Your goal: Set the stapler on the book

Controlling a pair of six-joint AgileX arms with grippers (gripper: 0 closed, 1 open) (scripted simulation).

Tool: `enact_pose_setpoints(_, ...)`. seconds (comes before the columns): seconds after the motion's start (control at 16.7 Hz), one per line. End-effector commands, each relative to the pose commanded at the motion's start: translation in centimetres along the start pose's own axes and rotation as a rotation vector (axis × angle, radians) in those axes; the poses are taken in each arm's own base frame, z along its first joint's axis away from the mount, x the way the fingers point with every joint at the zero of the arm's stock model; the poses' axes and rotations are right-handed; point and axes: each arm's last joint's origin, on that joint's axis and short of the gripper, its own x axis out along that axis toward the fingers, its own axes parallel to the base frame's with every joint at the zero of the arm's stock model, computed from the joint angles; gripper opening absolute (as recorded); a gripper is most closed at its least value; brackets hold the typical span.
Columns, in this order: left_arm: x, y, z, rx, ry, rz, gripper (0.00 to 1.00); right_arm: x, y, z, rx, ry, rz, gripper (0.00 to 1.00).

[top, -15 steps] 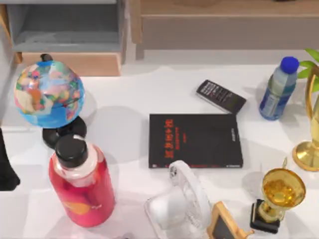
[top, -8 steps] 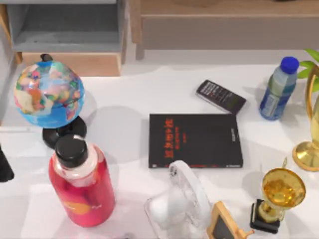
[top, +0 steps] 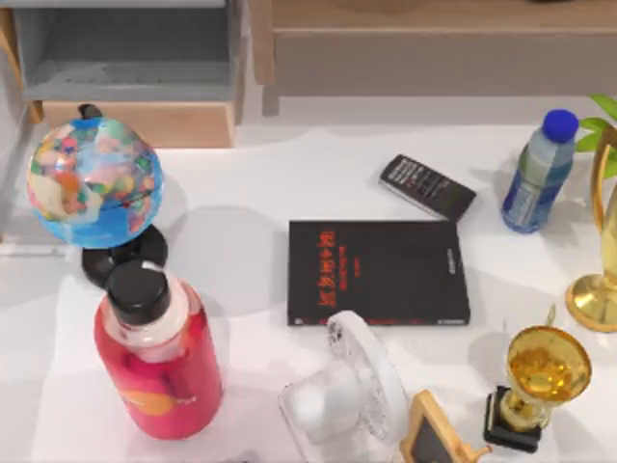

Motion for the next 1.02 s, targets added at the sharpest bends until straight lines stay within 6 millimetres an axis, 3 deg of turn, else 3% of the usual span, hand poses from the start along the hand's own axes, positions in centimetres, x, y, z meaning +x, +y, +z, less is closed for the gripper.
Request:
enact_pose_setpoints(0.24,4.7,2.5,7.0,0.016,0.250,0.002,1.00,0.0,0.0,0.0,0.000,0.000,0.000,1.00)
enact_pose_setpoints(0.48,12.4,5.9,11.3,0.022,0.491,-0.015,1.00,0.0,0.0,0.0,0.000,0.000,0.000,1.00)
enact_pose_setpoints(0.72,20.8,9.6,11.8,0.020,0.703,-0.047,1.00,0.0,0.0,0.0,0.000,0.000,0.000,1.00)
enact_pose_setpoints(1.02,29.0,13.0,8.6,0.024,0.887,-0.092,1.00,0.0,0.0,0.0,0.000,0.000,0.000,1.00)
